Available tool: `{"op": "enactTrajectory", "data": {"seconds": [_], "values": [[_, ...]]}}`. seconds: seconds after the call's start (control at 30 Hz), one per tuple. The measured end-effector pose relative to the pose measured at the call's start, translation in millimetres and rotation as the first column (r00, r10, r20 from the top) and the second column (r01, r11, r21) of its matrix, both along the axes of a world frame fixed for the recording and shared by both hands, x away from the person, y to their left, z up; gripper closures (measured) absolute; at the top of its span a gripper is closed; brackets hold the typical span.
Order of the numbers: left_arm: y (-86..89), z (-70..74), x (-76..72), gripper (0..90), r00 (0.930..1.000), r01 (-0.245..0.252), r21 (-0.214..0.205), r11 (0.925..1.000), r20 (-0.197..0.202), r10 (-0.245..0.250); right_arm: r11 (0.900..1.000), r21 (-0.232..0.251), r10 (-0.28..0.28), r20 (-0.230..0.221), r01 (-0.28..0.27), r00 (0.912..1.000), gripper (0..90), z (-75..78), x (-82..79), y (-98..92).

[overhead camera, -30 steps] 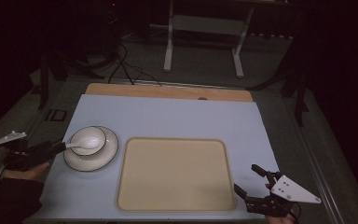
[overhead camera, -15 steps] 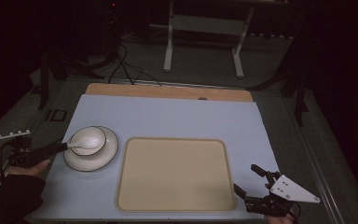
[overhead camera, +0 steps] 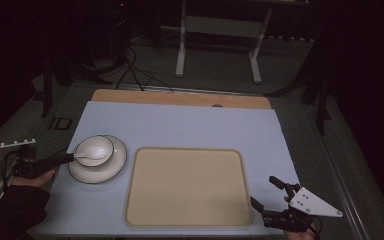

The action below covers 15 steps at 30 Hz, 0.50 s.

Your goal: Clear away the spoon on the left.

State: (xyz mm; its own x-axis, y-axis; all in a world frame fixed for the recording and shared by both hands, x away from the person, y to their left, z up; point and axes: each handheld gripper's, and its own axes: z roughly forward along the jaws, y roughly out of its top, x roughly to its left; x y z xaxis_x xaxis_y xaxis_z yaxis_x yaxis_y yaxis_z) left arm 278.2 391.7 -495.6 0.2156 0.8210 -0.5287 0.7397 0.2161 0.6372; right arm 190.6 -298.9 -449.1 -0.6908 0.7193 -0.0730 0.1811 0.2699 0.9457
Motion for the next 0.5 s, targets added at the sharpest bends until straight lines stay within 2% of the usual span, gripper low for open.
{"op": "enactTrajectory", "data": {"seconds": [0.13,0.23,0.5], "values": [[-0.1,-1.3,0.5,73.2,0.9998,0.019,-0.028,0.9994,0.000,-0.019,1.0000,-0.001,0.001,0.001,-0.001,1.0000,13.4,0.2,-0.5,0.3],[-1.0,-1.2,0.6,75.6,0.9995,0.033,-0.030,0.9990,-0.002,-0.033,1.0000,-0.003,0.001,0.000,-0.001,1.0000,13.4,0.0,-0.3,0.3],[-6.6,3.7,-0.6,80.8,0.9957,0.093,0.013,0.9956,-0.001,-0.093,1.0000,-0.002,0.001,0.001,-0.001,1.0000,13.4,0.0,-0.3,0.3]]}}
